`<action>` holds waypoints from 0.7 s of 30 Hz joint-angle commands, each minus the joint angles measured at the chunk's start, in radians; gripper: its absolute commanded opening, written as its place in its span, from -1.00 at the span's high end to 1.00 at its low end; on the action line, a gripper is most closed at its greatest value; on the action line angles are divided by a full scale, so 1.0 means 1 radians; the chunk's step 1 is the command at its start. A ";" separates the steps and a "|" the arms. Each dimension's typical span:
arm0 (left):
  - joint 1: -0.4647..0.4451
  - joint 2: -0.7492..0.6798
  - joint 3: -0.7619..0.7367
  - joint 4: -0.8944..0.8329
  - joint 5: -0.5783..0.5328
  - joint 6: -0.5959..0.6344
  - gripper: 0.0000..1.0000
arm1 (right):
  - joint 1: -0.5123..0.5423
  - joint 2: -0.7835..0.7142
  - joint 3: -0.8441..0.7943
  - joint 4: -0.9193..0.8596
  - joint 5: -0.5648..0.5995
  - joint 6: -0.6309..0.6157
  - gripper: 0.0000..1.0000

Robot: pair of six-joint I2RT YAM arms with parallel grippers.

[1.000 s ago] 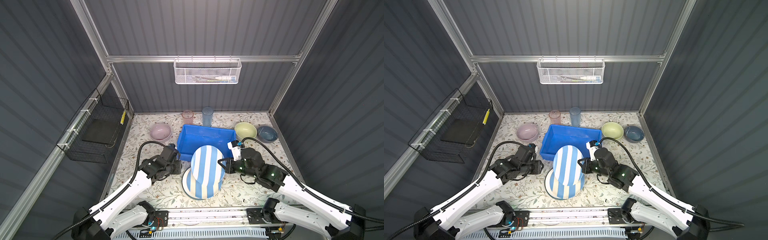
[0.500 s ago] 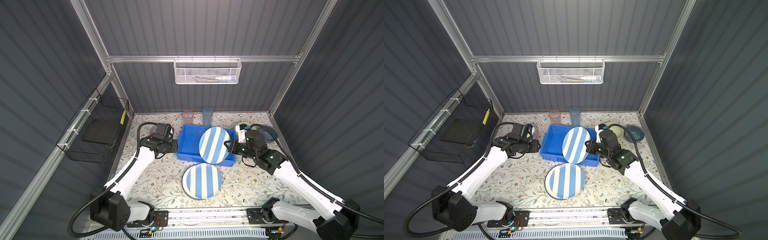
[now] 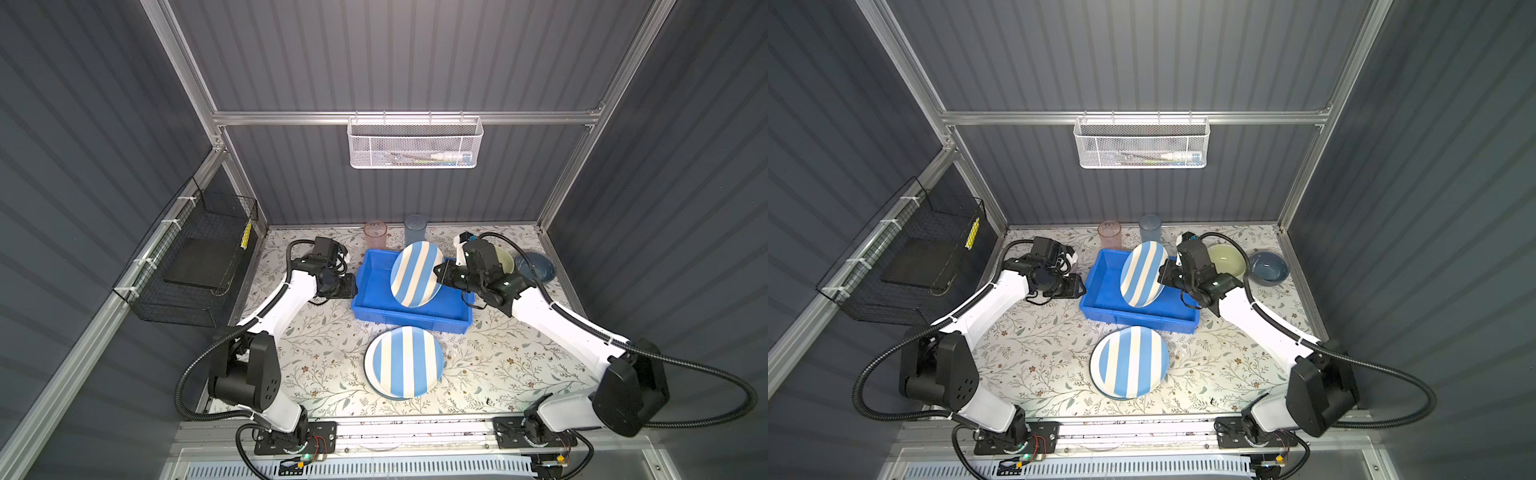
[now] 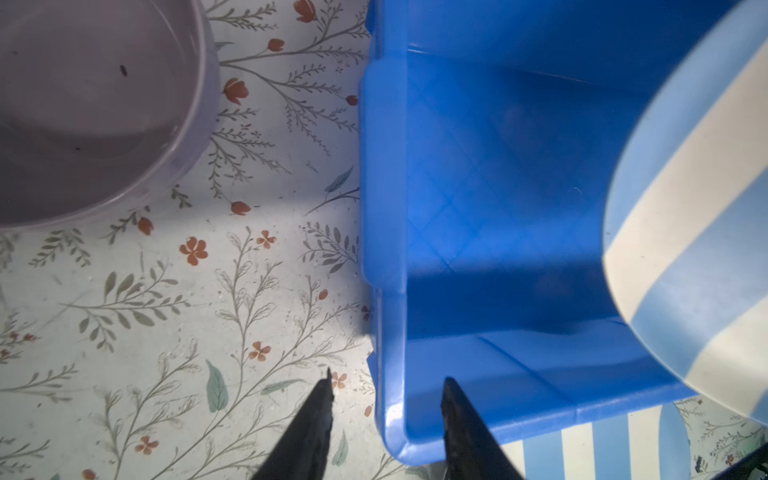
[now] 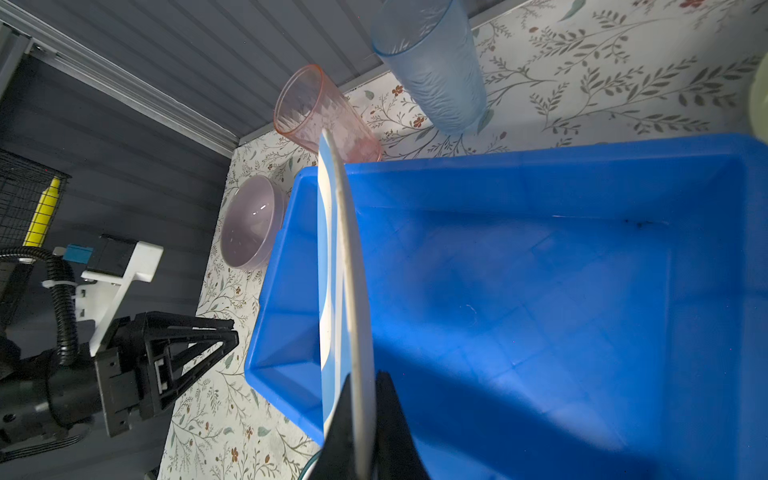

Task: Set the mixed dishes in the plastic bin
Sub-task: 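Lower the plate into the blue bin while left gripper steadies bin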

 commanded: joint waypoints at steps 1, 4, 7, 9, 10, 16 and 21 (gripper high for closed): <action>0.006 0.037 0.031 -0.029 0.067 0.042 0.14 | -0.001 0.039 0.020 0.090 -0.035 0.040 1.00; 0.007 0.059 0.027 -0.026 0.067 0.038 0.17 | -0.001 0.088 0.022 0.108 -0.044 0.052 1.00; 0.007 0.072 0.029 -0.025 0.064 0.036 0.19 | -0.002 0.143 0.026 0.138 -0.083 0.062 1.00; 0.007 0.077 0.031 -0.026 0.064 0.035 0.24 | -0.001 0.180 0.032 0.156 -0.120 0.066 1.00; 0.007 0.082 0.033 -0.029 0.065 0.037 0.35 | -0.002 0.201 0.037 0.160 -0.131 0.069 1.00; 0.007 0.113 0.049 -0.056 0.068 0.047 0.47 | -0.002 0.298 0.067 0.199 -0.175 0.093 1.00; 0.008 0.118 0.050 -0.062 0.062 0.047 0.48 | 0.004 0.356 0.100 0.203 -0.193 0.104 0.97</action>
